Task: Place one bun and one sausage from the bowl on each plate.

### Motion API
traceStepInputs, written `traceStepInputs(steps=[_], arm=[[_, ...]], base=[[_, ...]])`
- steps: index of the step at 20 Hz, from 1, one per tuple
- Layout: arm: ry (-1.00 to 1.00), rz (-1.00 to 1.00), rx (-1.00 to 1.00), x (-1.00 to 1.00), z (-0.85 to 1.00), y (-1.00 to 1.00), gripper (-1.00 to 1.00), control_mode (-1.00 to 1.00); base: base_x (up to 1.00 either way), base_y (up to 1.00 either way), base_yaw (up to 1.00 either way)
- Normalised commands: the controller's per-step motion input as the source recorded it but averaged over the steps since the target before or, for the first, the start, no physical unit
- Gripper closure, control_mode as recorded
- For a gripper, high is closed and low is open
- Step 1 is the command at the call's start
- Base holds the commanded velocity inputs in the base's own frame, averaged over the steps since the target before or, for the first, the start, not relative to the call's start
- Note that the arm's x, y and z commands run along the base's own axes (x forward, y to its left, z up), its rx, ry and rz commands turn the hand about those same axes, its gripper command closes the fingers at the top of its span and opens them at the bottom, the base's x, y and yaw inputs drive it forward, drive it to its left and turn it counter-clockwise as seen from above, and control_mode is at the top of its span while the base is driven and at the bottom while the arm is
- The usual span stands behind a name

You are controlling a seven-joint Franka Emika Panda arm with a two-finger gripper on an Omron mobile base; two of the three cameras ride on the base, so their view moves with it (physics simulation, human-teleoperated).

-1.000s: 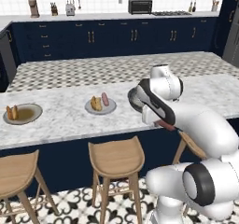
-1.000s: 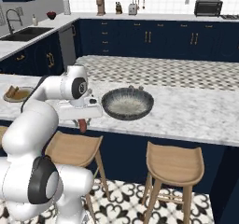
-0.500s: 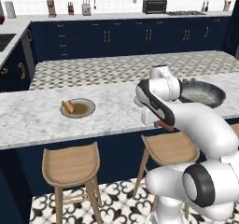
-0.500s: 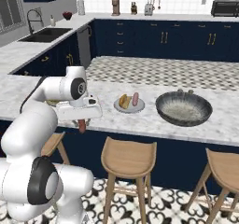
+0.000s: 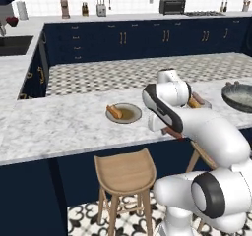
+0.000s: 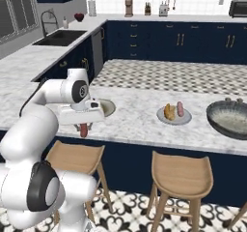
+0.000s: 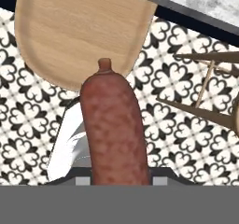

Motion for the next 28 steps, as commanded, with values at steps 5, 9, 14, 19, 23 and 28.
traceStepInputs(steps=[5,9,14,19,23,28], arm=[[0.0,0.0,0.0,0.0,0.0,0.0,1.0,1.0],[0.0,0.0,0.0,0.0,0.0,0.0,1.0,1.0],[0.0,-0.01,0.0,0.45,0.0,0.24,1.0,-1.0],[0.0,0.0,0.0,0.96,0.19,0.38,1.0,-1.0],[0.0,-0.07,0.01,1.0,0.12,0.21,1.0,-1.0],[0.0,-0.3,0.15,1.0,0.0,0.02,1.0,-1.0]], base=[[0.6,0.36,-0.09],[0.62,0.28,-0.07],[0.11,0.07,-0.02],[0.0,0.0,0.0],[0.0,0.0,0.0],[0.0,0.0,0.0]])
